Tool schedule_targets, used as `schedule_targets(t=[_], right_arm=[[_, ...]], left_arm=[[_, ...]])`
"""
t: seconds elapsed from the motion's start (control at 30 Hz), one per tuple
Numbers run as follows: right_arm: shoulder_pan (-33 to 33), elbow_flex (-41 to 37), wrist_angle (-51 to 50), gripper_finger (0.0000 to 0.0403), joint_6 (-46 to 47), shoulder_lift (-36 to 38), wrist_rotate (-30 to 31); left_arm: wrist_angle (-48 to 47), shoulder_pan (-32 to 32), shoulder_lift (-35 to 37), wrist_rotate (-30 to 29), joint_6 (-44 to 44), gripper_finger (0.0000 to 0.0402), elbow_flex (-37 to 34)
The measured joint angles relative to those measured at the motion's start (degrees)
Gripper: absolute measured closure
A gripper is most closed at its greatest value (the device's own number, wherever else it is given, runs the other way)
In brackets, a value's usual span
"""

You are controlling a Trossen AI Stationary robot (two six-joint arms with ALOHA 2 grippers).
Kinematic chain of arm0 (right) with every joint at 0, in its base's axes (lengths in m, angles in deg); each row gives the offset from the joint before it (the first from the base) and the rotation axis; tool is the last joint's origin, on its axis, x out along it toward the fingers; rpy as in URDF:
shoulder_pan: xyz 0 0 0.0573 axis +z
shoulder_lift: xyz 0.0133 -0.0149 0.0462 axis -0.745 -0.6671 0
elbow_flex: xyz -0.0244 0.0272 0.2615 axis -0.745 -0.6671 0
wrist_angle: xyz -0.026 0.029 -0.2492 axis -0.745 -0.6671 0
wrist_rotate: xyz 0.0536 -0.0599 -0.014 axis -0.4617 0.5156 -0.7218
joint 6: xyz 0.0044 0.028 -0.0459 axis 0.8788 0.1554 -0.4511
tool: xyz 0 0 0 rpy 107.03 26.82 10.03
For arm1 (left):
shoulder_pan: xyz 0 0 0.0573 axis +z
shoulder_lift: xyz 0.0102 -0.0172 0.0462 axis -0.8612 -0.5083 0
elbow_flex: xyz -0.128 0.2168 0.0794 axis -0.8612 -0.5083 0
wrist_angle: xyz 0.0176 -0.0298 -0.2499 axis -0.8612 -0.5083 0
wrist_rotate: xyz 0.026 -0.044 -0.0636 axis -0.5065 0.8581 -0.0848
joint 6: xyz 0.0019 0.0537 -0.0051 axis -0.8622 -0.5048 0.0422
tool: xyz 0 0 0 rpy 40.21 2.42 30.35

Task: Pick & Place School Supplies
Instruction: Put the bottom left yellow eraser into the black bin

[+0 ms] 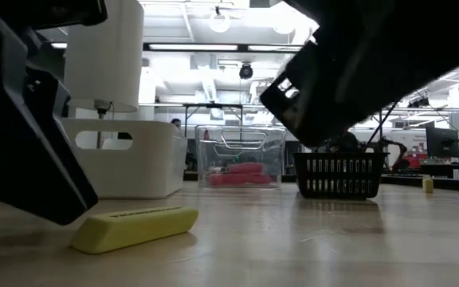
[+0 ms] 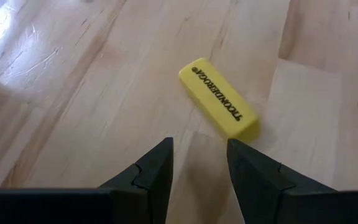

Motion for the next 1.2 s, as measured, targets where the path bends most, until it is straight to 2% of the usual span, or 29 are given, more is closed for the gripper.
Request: schedule_targets(t=[0.33,0.67,0.87,1.2], right_arm=[[0.0,0.1,2.9,0.0309,0.1,-0.7,-0.4],[0.0,0.1,3.7,0.0309,0.1,-0.7,-0.4],[0.0,0.1,4.1,0.0310,0.1,-0.7,0.4],[0.0,0.1,3.9,0.0367,1.5,-0.7,0.5]], left_arm=[[-1.2,0.6,0.0,-0.2,-0.8,0.0260,0.0],[0.9,0.6,-0.2,0.2,-1.4,0.0338,0.0],[2.2,0.6,-1.5,1.3,-3.3,0.0356,0.0],[3.6,0.5,-2.3,-0.3,-5.8,0.0358,0.0]])
